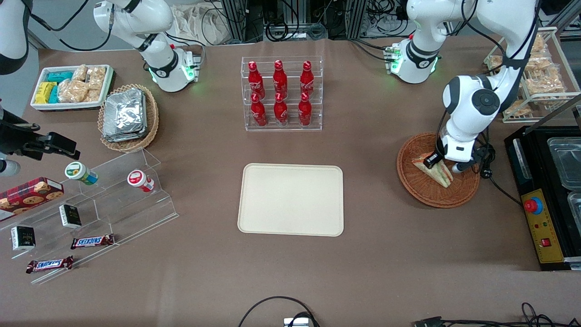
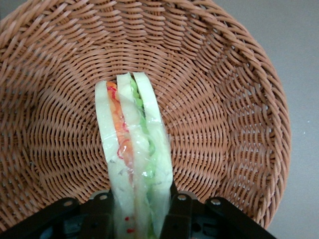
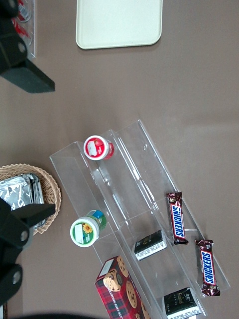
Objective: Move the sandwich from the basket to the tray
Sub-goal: 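Lower the left gripper and close it on the sandwich wedge, then lift the sandwich and carry it over the cream tray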
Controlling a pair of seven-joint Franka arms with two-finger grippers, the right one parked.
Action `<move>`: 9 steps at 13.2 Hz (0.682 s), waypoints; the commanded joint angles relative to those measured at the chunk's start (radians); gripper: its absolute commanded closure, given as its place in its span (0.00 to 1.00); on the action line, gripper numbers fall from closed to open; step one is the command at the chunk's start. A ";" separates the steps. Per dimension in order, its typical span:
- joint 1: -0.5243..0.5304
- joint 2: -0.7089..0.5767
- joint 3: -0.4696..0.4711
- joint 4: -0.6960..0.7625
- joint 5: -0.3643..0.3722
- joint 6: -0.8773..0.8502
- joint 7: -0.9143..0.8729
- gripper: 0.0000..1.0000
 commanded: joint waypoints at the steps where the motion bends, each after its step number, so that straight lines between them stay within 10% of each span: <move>1: -0.021 -0.071 -0.007 0.000 0.030 -0.057 -0.013 0.90; 9: -0.059 -0.164 -0.117 0.057 0.141 -0.196 0.180 0.90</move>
